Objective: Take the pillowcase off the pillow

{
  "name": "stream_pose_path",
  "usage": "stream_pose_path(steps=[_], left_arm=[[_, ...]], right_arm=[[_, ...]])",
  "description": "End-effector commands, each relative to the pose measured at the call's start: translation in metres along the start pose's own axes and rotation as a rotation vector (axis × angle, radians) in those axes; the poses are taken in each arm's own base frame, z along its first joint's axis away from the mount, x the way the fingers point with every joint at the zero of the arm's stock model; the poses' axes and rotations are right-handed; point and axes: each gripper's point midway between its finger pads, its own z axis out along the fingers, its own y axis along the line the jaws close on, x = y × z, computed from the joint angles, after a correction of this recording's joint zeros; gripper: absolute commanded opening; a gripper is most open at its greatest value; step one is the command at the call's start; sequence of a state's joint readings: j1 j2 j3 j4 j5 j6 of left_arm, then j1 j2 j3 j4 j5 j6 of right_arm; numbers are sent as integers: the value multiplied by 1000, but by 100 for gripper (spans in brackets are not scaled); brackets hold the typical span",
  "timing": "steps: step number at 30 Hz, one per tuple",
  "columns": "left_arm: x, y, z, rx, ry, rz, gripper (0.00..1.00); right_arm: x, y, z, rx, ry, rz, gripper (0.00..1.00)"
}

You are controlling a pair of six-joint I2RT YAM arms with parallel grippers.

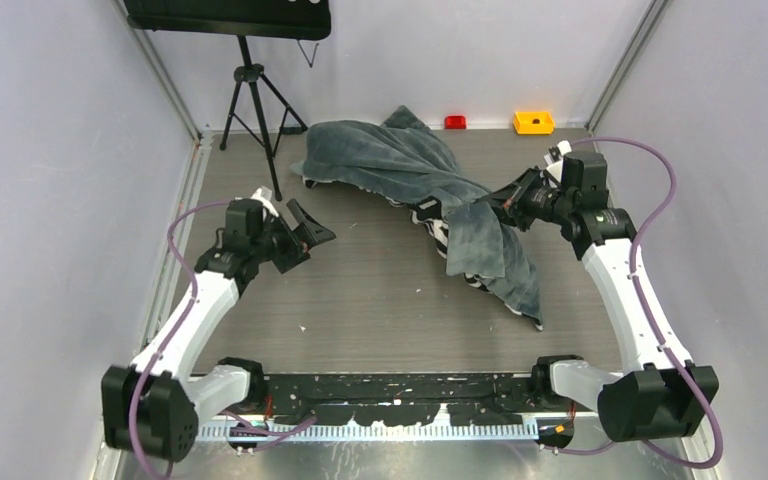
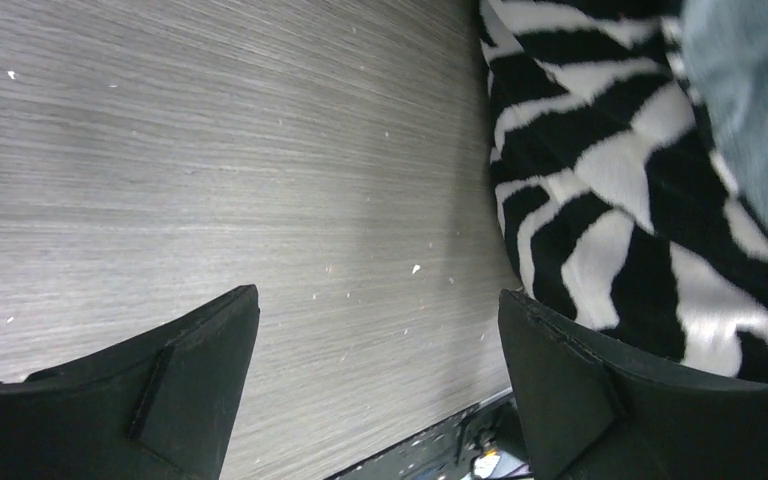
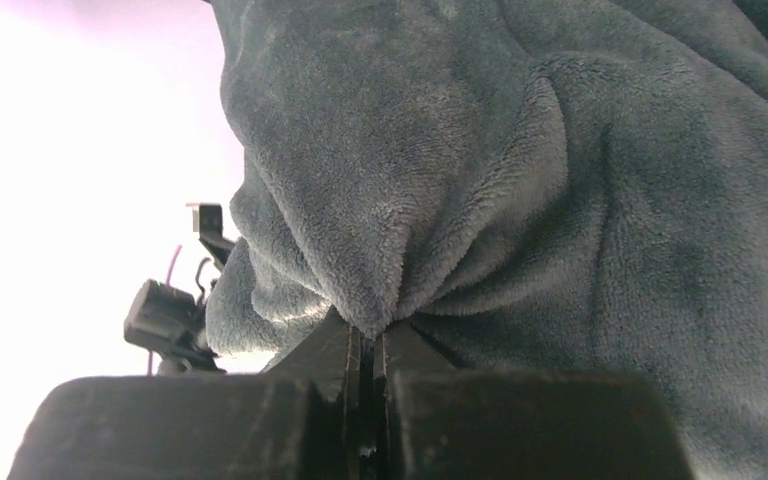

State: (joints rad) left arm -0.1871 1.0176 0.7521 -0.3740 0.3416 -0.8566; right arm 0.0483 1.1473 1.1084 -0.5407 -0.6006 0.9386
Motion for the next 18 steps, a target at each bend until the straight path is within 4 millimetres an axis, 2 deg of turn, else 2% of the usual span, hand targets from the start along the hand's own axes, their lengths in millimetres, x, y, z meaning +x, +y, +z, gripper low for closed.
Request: stream_pose_path(steps=[1, 7, 10, 13, 18], left_arm=[[-38, -25, 20, 72, -49, -86, 92], [-86, -41, 46, 161, -149, -242, 93], [-107, -60, 56, 306, -214, -311, 93], [-114, -61, 72, 356, -219, -370, 93], [-114, -45, 99, 318, -211, -408, 94]], right_arm=[[-15, 6, -26, 30, -121, -140, 0], [2, -7, -30, 53, -74, -162, 0], [8, -12, -32, 56, -64, -168, 0], [10, -13, -35, 60, -57, -179, 0], [13, -11, -39, 57, -53, -193, 0]])
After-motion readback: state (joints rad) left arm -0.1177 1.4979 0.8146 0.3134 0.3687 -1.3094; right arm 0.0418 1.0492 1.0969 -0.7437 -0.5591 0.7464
